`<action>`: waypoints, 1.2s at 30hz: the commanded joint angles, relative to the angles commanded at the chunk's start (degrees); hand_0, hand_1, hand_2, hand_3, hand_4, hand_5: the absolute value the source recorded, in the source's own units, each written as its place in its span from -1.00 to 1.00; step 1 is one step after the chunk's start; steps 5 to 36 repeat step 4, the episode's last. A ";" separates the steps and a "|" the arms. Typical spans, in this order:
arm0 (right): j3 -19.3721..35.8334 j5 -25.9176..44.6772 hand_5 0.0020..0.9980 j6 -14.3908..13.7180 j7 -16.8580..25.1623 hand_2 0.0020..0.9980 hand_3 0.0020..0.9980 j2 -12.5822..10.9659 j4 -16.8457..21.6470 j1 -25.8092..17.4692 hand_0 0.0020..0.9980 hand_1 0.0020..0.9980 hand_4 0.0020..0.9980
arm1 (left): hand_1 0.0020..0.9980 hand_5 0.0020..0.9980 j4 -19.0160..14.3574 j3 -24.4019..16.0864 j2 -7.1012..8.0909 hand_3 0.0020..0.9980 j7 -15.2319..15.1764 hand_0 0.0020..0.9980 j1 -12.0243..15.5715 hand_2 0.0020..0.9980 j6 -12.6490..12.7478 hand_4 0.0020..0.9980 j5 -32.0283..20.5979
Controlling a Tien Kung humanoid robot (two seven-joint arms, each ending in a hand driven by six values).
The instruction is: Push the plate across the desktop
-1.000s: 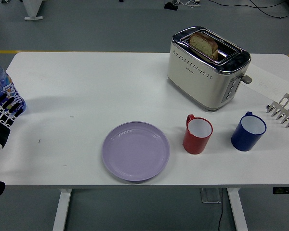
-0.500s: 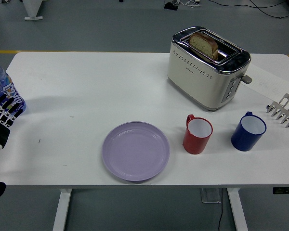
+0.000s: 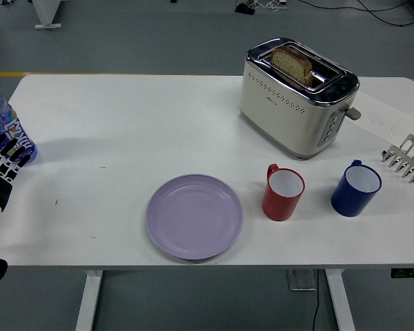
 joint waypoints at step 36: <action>0.05 -0.11 -0.06 -0.01 -0.04 0.14 0.16 -0.03 0.00 0.03 0.10 -0.10 -0.40 | 0.45 1.00 0.08 -0.05 -0.08 0.46 -0.04 0.43 0.01 0.42 0.11 0.12 -0.03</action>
